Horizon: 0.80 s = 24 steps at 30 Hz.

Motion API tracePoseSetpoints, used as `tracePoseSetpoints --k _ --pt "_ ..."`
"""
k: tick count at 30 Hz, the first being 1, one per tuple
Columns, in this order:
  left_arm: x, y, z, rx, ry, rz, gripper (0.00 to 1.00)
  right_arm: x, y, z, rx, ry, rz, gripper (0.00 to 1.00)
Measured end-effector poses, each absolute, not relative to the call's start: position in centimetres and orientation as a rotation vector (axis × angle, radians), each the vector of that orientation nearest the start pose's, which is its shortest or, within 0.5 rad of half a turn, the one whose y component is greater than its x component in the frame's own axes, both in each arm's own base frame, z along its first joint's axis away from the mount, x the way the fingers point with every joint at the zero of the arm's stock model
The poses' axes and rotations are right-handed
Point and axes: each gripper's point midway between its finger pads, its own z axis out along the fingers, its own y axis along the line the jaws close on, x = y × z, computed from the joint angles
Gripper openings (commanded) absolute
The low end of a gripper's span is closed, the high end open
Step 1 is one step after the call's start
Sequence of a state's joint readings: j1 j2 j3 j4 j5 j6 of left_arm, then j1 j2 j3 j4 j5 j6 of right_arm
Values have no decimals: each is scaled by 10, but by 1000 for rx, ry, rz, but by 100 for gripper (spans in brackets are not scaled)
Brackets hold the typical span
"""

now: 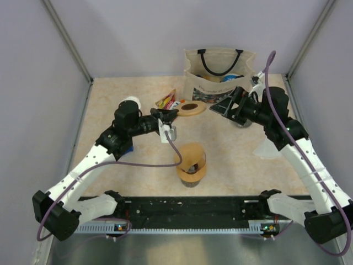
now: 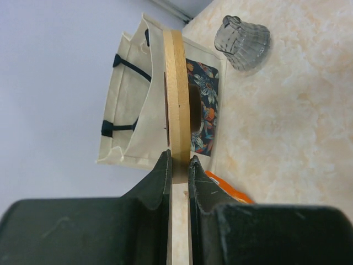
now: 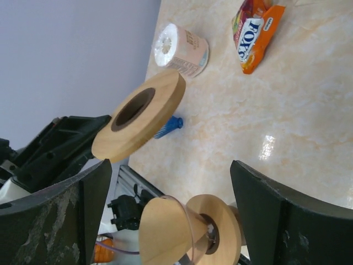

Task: Place the coffee filter in the dripper

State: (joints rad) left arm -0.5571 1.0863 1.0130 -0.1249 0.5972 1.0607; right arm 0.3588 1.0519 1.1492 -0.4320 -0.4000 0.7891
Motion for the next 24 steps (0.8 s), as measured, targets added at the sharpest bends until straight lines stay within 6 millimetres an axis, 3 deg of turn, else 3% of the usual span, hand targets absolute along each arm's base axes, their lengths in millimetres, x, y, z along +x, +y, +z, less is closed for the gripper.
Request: tracePoseSetpoints --k 9,24 --pt "272 -266 315 1641 702 -77 0 278 223 329 167 2079 1268 65" --pt "270 -275 319 1666 639 -4 0 277 235 327 197 2105 1380 63"
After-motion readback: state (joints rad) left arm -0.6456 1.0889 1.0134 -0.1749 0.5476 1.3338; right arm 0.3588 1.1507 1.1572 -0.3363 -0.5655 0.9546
